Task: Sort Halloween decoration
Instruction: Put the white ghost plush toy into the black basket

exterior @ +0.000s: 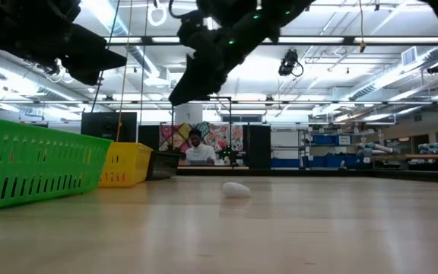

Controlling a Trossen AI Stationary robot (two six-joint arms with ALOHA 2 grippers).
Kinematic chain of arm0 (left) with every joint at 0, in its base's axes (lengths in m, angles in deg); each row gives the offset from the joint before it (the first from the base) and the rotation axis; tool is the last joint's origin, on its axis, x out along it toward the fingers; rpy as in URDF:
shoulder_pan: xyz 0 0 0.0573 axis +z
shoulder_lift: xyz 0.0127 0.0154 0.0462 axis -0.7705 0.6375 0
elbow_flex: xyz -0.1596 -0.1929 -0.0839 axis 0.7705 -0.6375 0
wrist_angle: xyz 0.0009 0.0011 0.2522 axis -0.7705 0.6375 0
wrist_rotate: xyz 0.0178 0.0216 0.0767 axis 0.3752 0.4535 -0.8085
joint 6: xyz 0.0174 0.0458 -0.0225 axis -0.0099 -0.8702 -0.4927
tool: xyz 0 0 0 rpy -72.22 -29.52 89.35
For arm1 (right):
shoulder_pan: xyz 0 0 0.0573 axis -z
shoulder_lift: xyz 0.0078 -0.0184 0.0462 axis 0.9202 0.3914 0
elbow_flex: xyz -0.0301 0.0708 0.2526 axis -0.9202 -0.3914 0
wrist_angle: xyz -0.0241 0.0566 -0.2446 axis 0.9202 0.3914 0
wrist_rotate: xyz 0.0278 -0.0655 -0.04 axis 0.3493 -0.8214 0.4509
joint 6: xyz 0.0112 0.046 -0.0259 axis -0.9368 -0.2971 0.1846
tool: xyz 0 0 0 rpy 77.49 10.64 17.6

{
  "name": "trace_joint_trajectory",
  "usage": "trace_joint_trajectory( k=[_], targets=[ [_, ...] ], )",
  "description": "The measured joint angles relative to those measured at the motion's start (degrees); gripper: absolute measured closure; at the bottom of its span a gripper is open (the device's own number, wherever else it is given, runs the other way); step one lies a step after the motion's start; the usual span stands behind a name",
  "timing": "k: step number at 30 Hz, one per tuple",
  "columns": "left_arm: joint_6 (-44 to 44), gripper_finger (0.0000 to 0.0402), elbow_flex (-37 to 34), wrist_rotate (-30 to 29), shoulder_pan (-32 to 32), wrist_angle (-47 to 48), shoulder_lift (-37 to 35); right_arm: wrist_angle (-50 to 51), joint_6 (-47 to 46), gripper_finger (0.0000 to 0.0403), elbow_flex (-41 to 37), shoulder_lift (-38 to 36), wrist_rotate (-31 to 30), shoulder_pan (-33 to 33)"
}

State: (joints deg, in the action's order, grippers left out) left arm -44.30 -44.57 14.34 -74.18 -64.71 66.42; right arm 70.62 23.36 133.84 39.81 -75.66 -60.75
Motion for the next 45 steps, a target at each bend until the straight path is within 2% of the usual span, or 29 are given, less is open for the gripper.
trace_joint_trajectory(
  k=[5,8,11,16,20,28,32,40,45],
  targets=[
    [-1.3,0.0212,0.0,0.0,0.5,0.6,0.0,-9.5,-5.0,0.0266,-12.1,-3.6,0.1,-6.4],
    [-0.7,0.0212,0.0,0.0,0.5,1.3,0.0,-20.1,-7.3,0.0266,-20.5,-5.2,-0.1,-11.2],
    [1.4,0.0212,0.0,0.0,0.5,1.2,0.0,-31.7,-7.2,0.0266,-27.2,-6.0,-3.6,-15.4],
    [1.8,0.0212,0.0,-1.1,1.5,-1.4,0.0,-42.1,-3.2,0.0259,-33.8,-5.4,-8.0,-18.3],
    [2.5,0.0212,0.0,-1.2,1.9,-4.3,0.0,-46.2,-2.9,0.0235,-36.0,-5.3,-7.0,-18.5],
    [4.4,0.0212,0.0,-1.1,1.6,-10.2,0.0,-48.9,-1.4,0.016,-36.9,-5.2,-5.8,-18.5],
    [4.9,0.0212,0.0,-1.0,1.0,-10.5,0.0,-50.3,-4.4,0.0135,-36.9,-5.0,-5.8,-18.5],
    [3.5,0.0212,0.0,-1.0,1.1,-8.5,0.1,-57.0,-4.5,0.0137,-37.2,2.5,-4.0,-20.0],
    [2.2,0.0212,0.0,-1.1,2.2,-8.2,0.1,-58.9,-3.8,0.0144,-38.0,3.3,-3.1,-20.9]
  ],
)
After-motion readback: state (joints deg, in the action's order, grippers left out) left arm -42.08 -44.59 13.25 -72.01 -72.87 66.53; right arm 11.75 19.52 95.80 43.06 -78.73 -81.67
